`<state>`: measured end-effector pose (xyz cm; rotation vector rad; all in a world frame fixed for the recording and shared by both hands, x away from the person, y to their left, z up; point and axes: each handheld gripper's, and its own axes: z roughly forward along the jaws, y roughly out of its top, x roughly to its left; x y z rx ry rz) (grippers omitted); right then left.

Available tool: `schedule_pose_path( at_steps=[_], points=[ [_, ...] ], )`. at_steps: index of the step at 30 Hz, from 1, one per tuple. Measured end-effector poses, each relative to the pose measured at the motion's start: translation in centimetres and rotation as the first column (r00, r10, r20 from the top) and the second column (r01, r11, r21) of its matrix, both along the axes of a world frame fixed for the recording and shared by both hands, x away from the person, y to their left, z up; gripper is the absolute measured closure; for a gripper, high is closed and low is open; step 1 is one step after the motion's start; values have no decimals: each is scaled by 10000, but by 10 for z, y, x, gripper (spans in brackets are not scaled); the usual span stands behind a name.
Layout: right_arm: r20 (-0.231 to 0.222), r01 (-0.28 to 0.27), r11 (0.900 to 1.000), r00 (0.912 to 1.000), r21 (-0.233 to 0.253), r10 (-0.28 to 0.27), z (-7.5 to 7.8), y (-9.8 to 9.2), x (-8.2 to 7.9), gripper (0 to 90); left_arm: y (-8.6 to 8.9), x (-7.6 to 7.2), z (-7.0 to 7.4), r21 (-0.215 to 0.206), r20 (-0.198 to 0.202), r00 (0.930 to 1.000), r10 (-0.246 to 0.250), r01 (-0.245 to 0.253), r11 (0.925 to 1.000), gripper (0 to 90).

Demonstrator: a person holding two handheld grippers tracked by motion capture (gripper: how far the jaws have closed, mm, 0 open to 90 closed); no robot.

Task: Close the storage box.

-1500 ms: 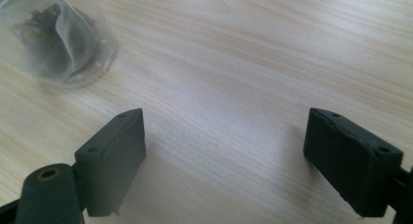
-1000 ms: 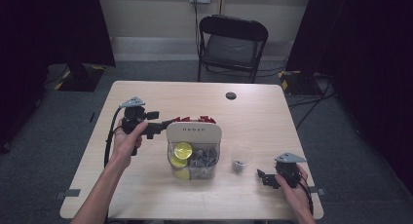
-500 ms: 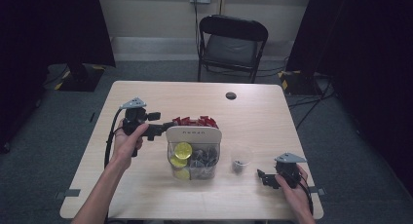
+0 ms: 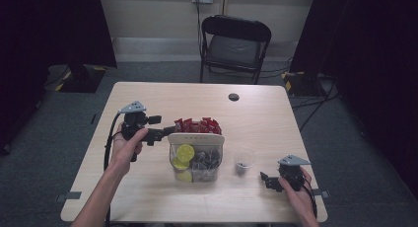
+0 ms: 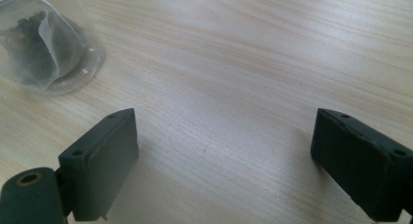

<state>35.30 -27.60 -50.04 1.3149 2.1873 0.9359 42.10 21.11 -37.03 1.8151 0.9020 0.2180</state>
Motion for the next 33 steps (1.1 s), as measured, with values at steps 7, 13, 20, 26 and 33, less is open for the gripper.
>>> schedule_pose_path(
  at_steps=[7, 13, 20, 26, 33],
  points=[
    [-1, -2, 10000, 10000, 1, 2, 0, 0, 0, 97, -1, -3, -1, -17, -95, 9999, -74, 74, 10000, 196],
    [-1, 0, 10000, 10000, 4, 0, 0, 0, 0, 97, -4, -6, -1, 151, -139, 9996, -236, 238, 9996, 196],
    [3, -4, 10000, 10000, 0, 4, 0, 0, 0, 97, -6, -9, -6, 188, -306, 9992, -252, 258, 9995, 184],
    [-1, -1, 10000, 10000, 3, 1, 0, 0, 0, 97, -7, -12, -9, 334, -383, 9987, -332, 345, 9988, 178],
    [3, -1, 10000, 10000, 2, 1, 0, 0, 0, 96, -7, -17, -10, 378, -363, 9986, -389, 403, 9985, 177]
  ],
)
